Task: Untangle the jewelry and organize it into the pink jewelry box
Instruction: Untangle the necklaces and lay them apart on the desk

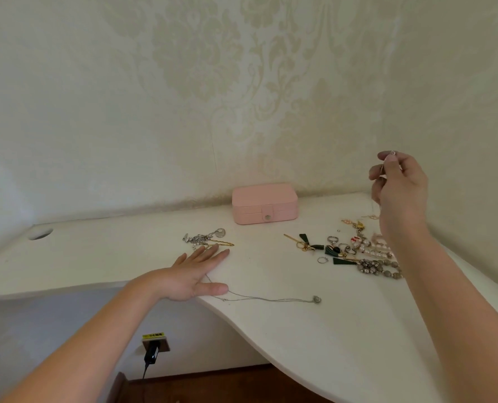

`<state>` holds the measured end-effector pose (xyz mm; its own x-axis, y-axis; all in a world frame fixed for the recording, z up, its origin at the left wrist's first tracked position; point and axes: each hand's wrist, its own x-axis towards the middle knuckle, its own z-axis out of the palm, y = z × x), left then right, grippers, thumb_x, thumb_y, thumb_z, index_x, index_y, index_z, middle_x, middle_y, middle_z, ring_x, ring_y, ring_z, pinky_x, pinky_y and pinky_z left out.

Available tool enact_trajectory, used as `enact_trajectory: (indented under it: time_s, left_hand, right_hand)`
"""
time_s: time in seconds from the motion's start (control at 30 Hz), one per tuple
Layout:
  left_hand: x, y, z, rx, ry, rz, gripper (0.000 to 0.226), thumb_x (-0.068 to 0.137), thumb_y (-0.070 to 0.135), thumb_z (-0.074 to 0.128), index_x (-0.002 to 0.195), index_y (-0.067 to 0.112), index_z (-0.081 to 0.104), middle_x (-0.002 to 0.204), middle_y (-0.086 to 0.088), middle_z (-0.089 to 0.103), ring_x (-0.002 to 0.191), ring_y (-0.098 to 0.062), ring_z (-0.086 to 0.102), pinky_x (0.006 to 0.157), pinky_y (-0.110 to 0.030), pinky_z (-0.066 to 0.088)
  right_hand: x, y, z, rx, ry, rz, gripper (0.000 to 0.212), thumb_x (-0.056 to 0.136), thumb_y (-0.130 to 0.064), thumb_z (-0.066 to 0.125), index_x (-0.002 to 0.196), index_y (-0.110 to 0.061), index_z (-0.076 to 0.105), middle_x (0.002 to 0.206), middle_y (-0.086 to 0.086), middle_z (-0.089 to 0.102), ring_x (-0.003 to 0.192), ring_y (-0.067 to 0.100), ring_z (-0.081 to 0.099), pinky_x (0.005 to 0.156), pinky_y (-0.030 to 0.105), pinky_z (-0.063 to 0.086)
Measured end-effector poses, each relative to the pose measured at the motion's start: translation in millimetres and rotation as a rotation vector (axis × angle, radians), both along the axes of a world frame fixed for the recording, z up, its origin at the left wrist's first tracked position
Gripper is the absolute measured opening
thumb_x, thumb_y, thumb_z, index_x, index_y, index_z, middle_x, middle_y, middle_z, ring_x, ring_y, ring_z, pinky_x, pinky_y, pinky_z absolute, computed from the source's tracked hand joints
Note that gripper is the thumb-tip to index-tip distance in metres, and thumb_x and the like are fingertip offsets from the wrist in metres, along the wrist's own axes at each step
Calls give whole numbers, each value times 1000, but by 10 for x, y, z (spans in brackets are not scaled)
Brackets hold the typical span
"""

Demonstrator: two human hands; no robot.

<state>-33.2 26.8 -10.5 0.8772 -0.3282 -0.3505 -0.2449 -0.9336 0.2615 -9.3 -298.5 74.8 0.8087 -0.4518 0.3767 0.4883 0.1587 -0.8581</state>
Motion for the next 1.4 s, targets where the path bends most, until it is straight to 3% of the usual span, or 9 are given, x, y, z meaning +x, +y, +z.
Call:
enact_trajectory:
  time_s: [0.3,0.5,0.6,0.7,0.9,1.07,1.23,1.3,1.4]
  left_hand:
    - [-28,-70,-127,-234,-117,128,133,38,103,12,150,32,11,151,18,-5,144,-5,-8,116,-33,-9]
    - [-87,-595,339,-608,-407,237,47,83,51,59,127,33,55,133,17,51,119,-1,47,97,-20,33]
    - [-200,-977,579,-946,-262,156,48,73,49,63,117,28,61,118,22,59,116,5,51,100,-17,36]
    - [-291,-1249,596,-1158,-169,111,7,83,27,67,80,20,69,90,7,70,99,-13,66,95,-23,47]
    - [-289,-1117,393,-1592,249,224,33,80,24,59,48,20,52,43,4,40,46,-12,48,66,-31,56]
    - [-213,-744,245,-1971,370,371,37,50,25,90,54,17,54,47,6,37,42,-9,42,60,-26,55]
    - [-162,-362,195,-2184,231,559,10,67,14,76,68,8,68,60,1,49,49,-8,54,58,-24,57]
    - [-134,-149,160,-2168,200,615,15,63,9,81,74,5,72,63,-1,51,51,-9,57,58,-24,57]
    - [-57,176,88,-1970,-6,781,14,92,7,51,88,3,65,63,-1,50,51,-7,57,56,-21,57]
  right_hand:
    - [-70,123,17,-328,-21,158,18,96,-20,50,86,-14,63,71,-7,58,45,4,33,43,14,28]
    - [-195,309,20,-450,-20,322,17,92,-18,58,82,-8,67,56,-12,54,43,1,33,44,12,27]
    - [-270,436,-5,-472,-12,502,18,91,-19,58,80,-8,66,52,-1,50,42,5,31,42,13,26]
    - [-310,509,-29,-459,8,610,19,92,-19,56,78,-10,65,50,0,50,41,8,30,40,15,24]
    - [-187,389,-22,-202,71,597,21,95,-19,50,80,-10,61,50,-2,47,39,6,22,38,17,14]
    - [-85,337,-103,-221,180,607,23,96,-23,50,81,-10,61,51,-1,46,41,9,20,44,24,10]
    - [-127,590,-234,-297,316,761,22,96,-23,49,80,-11,58,56,0,53,38,8,35,37,16,25]
    - [-103,716,-260,-288,367,847,19,96,-21,49,83,-11,58,62,2,58,43,8,46,38,15,31]
    - [22,1008,-261,-307,431,895,17,96,-17,50,85,-9,60,71,3,64,51,8,58,40,13,36]
